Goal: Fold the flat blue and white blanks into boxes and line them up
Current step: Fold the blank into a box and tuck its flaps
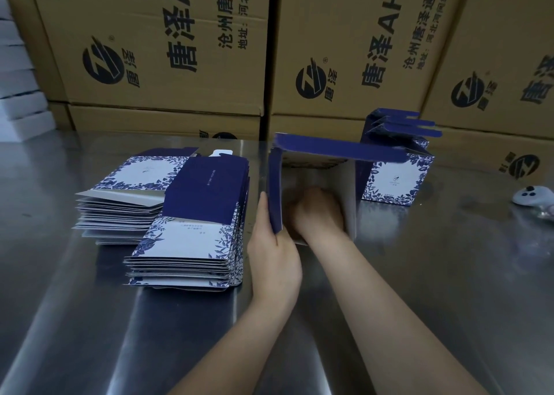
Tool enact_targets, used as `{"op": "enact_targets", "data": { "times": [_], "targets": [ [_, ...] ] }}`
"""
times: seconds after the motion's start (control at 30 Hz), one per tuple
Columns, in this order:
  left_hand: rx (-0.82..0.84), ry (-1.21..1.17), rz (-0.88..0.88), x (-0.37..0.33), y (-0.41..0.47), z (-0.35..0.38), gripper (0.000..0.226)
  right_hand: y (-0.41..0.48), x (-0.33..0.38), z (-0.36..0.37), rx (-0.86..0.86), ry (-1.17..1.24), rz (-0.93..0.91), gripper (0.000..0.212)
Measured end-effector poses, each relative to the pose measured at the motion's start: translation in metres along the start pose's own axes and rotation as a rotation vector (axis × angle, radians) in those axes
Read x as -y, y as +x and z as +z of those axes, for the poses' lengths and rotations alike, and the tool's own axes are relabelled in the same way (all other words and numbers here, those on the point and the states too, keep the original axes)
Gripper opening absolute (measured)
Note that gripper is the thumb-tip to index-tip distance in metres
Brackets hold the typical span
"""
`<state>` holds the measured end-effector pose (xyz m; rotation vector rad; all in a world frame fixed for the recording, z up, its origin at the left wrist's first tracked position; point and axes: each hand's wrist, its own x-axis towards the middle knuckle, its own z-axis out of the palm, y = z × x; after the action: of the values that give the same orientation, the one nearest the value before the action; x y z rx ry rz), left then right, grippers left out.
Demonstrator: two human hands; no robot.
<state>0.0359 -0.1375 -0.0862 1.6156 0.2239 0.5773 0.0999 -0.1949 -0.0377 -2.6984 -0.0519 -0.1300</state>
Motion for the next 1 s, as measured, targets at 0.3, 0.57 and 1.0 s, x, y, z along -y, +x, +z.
{"op": "enact_targets", "data": {
  "times": [0.3,0.57,1.0],
  "targets": [
    [-0.003,0.015,-0.041,-0.0003,0.0000,-0.0007,0.050,-0.0079,0.0055,0.0051,0.117,-0.048,-0.073,0.029],
    [0.003,0.017,-0.032,0.0009,0.0002,-0.0006,0.049,-0.0071,0.0071,0.0048,0.142,-0.066,-0.091,0.035],
    [0.002,0.061,0.006,0.0019,0.0008,-0.0010,0.058,-0.0060,-0.0011,0.0077,-0.013,0.004,-0.035,0.037]
  ]
}}
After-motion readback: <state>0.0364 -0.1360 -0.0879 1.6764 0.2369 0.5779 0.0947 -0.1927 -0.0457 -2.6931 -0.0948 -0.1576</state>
